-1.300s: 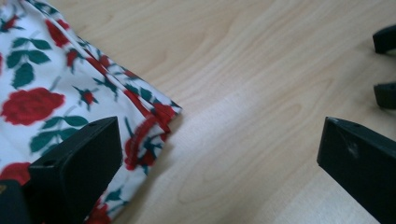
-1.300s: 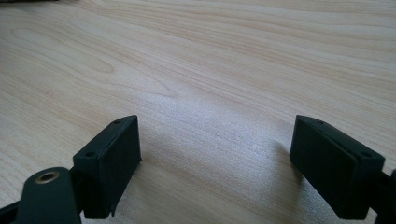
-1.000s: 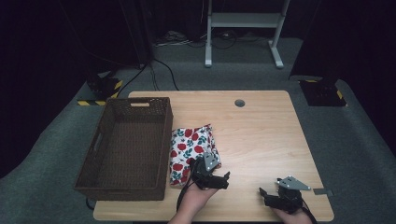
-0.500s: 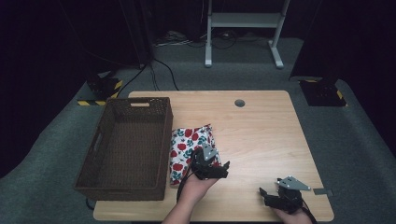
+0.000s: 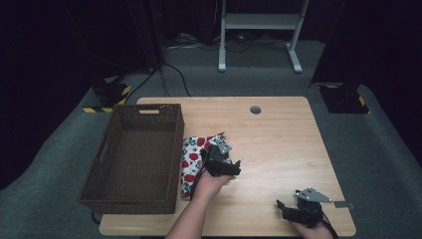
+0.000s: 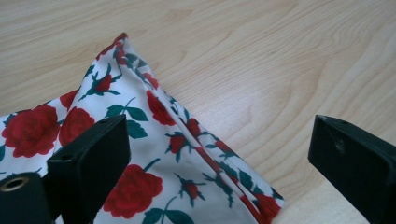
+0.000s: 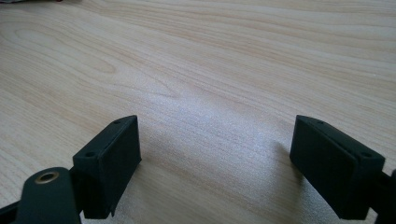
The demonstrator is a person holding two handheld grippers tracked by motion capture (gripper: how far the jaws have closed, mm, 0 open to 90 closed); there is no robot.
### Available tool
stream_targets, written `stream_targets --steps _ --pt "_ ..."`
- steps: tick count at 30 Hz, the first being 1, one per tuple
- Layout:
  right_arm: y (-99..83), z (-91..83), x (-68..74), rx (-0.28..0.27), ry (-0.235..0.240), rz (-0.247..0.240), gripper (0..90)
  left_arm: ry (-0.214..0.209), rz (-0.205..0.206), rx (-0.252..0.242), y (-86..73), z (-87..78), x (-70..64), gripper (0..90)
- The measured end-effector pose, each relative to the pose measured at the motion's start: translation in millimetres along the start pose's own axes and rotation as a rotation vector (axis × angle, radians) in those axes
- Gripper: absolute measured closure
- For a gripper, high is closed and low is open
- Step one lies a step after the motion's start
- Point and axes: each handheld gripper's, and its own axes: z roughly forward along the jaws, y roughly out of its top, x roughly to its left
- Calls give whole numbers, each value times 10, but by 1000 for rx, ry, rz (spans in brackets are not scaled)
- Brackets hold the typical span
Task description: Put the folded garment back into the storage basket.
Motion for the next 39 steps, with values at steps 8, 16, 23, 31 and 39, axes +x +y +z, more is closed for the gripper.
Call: stream_targets --steps 8,16,23,31,39 --pt "-3 -5 -7 -5 4 7 159 19 -24 27 103 144 44 35" --pt "-2 -4 -9 -4 6 9 159 46 -41 105 129 318 170 19" --pt "-2 -4 -7 -3 7 10 160 44 -58 144 123 431 187 8" --pt "-3 -5 -10 -5 9 9 159 43 5 175 120 530 102 115" --pt "-3 -6 -14 -6 9 8 160 107 74 236 110 626 82 200"
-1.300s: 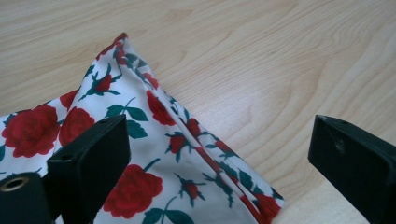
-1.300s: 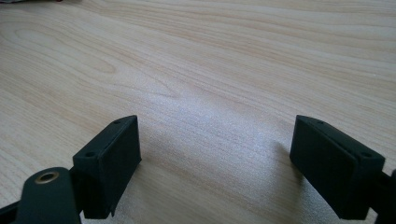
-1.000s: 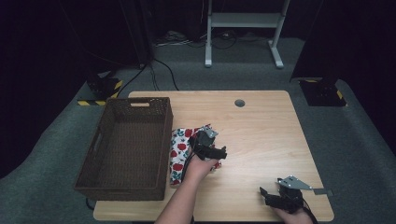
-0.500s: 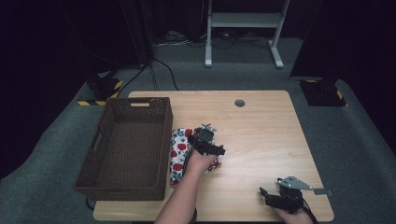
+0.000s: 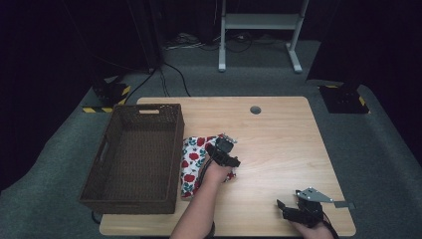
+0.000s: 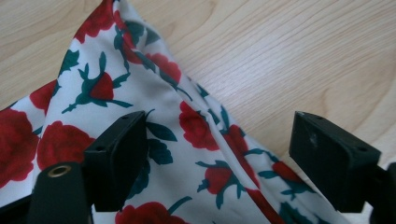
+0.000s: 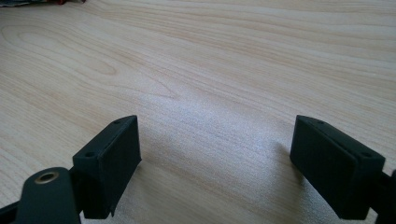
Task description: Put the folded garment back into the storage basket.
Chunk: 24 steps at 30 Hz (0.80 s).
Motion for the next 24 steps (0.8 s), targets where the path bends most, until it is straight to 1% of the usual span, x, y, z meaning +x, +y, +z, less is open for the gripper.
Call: stream_targets --steps 3,6,8,9,11,12,14,18,20,21,22,23,24 --pt "0 -1 -2 -1 0 0 159 -2 -5 16 -17 39 0 207" --pt "0 0 -3 -1 -1 0 159 -17 -15 14 -25 52 2 188" --pt "0 0 0 0 -1 1 159 -27 -25 15 -23 52 17 203" --pt "0 0 0 0 -2 0 160 -30 -25 12 -24 43 29 237" --pt "-1 -1 2 0 -2 1 160 -32 -27 12 -32 26 60 343" --pt "-1 -1 3 0 -3 0 160 -41 -46 20 -33 19 79 370" --pt "0 0 7 2 -4 0 160 -29 -40 37 -28 -3 102 464" --pt "-1 0 7 2 -4 -1 159 -17 -33 47 -21 -12 107 558" --pt "-1 0 3 -1 -4 -7 160 5 -18 50 -21 -21 89 622" --pt "0 0 7 1 -4 -4 160 25 -7 52 -23 -25 81 659" --pt "-1 0 7 1 -5 -6 160 48 13 55 -29 -27 68 722" --pt "-1 0 8 1 -6 -5 160 63 29 52 -38 -27 56 760" --pt "-1 0 8 1 -6 -6 160 66 28 51 -42 -28 49 770"
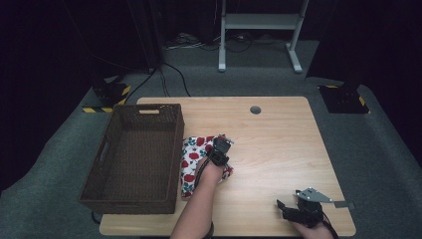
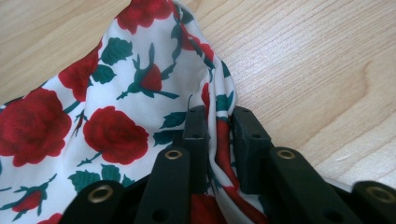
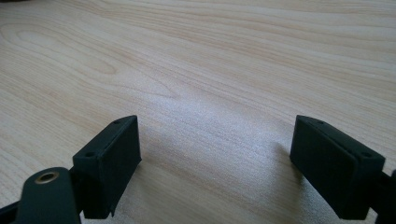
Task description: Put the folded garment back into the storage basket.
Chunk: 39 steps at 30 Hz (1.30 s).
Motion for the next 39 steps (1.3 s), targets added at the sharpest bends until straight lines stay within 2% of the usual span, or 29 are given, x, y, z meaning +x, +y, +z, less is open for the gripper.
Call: stream_targets --steps 4,17,24,26,34,38,39 --pt "0 0 0 1 0 1 160 41 53 9 10 -1 -58 800" --pt "-1 -9 -3 -11 0 8 163 30 28 -33 -49 -68 -30 820" --pt "-3 -10 13 -13 2 -12 163 10 22 -116 -116 -230 -52 824" --pt "-3 -15 9 -18 6 -9 164 -5 3 -147 -136 -285 -36 825" --pt "-4 -14 13 -18 0 -6 163 -45 -6 -262 -219 -488 -25 826" --pt "-4 -13 12 -17 0 -7 164 -57 -14 -296 -256 -543 -23 825" --pt "-4 -13 13 -16 1 -6 163 -61 -25 -323 -285 -583 -21 825"
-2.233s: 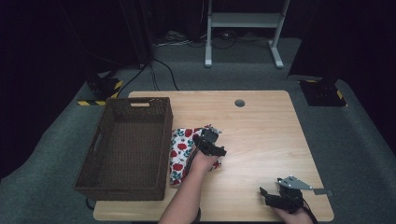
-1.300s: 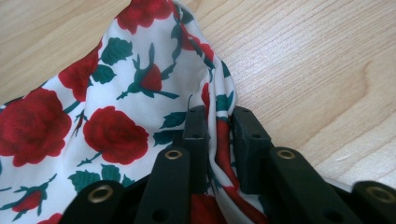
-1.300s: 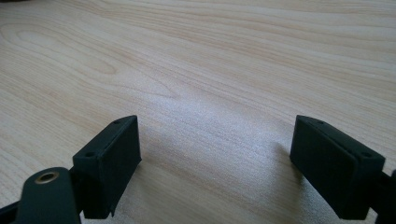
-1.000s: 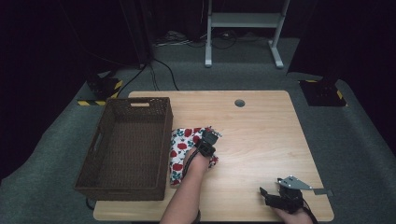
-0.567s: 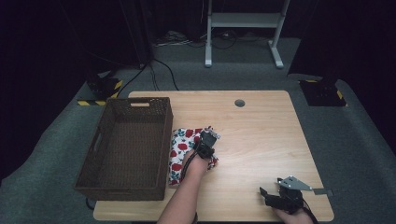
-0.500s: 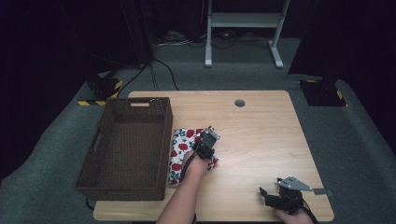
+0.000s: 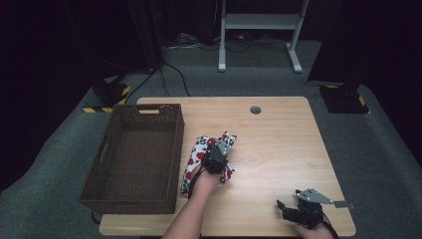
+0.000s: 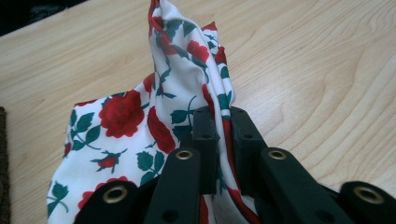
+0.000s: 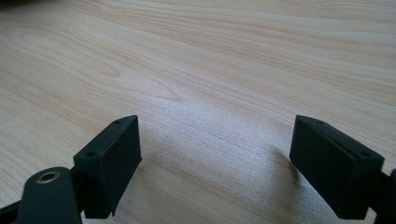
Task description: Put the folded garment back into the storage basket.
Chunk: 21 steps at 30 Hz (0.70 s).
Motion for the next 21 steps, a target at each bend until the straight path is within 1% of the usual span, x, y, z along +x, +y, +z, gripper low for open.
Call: stream_targets --steps 7,8,9,12,17,19,21 --pt "0 4 0 4 -1 -5 163 -29 -16 -91 -13 -155 4 825" --pt "0 4 0 4 -1 -5 163 -29 -16 -91 -13 -155 4 825" --pt "-1 5 1 4 -1 -5 163 -35 -20 -120 -3 -212 5 825" --pt "-1 5 1 4 -1 -5 163 -47 -29 -159 20 -305 5 825" --pt "-1 10 8 9 -2 -17 163 -54 -31 -211 45 -436 7 825" --pt "-2 9 8 8 -3 -16 163 -56 -41 -243 54 -497 8 825" --pt "-2 8 9 8 -2 -12 163 -56 -43 -262 60 -541 11 824"
